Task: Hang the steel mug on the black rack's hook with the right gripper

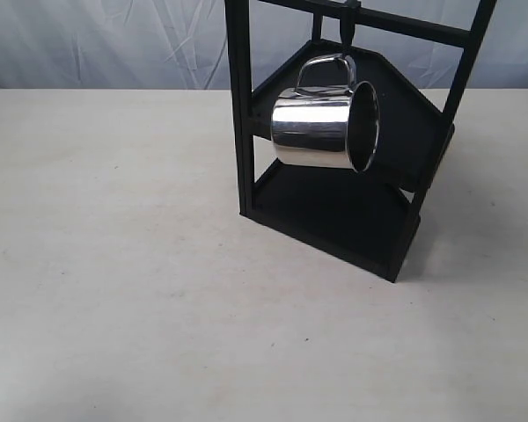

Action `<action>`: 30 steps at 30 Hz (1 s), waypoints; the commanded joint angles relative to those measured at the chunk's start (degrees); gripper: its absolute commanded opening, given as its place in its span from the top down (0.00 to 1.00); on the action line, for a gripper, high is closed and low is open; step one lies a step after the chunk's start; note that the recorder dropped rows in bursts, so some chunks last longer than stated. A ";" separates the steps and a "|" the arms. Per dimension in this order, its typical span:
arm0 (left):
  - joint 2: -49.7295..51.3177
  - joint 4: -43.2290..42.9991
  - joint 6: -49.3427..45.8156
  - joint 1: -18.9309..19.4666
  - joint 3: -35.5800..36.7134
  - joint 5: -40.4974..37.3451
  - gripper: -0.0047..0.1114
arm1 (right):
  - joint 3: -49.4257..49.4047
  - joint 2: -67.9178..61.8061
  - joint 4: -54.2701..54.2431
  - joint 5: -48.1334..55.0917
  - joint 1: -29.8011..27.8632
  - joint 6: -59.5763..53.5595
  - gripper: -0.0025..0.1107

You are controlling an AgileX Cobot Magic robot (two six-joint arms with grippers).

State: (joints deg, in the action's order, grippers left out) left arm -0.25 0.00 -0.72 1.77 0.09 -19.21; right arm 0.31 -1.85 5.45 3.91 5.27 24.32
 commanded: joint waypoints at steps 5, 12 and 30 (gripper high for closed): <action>0.25 0.00 0.31 -0.28 -0.09 0.43 0.96 | -0.31 0.35 -3.18 -1.94 -0.16 -0.41 0.98; 0.25 0.00 0.31 -0.28 -0.09 0.43 0.96 | -0.31 0.35 -3.18 -2.05 -0.16 -0.41 0.98; 0.25 0.00 0.31 -0.28 -0.09 0.43 0.96 | -0.31 0.35 -3.18 -1.81 -0.16 -0.41 0.98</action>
State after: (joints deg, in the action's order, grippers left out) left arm -0.25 0.00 -0.72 1.77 0.09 -19.21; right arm 0.13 -1.85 2.37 2.49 5.27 24.21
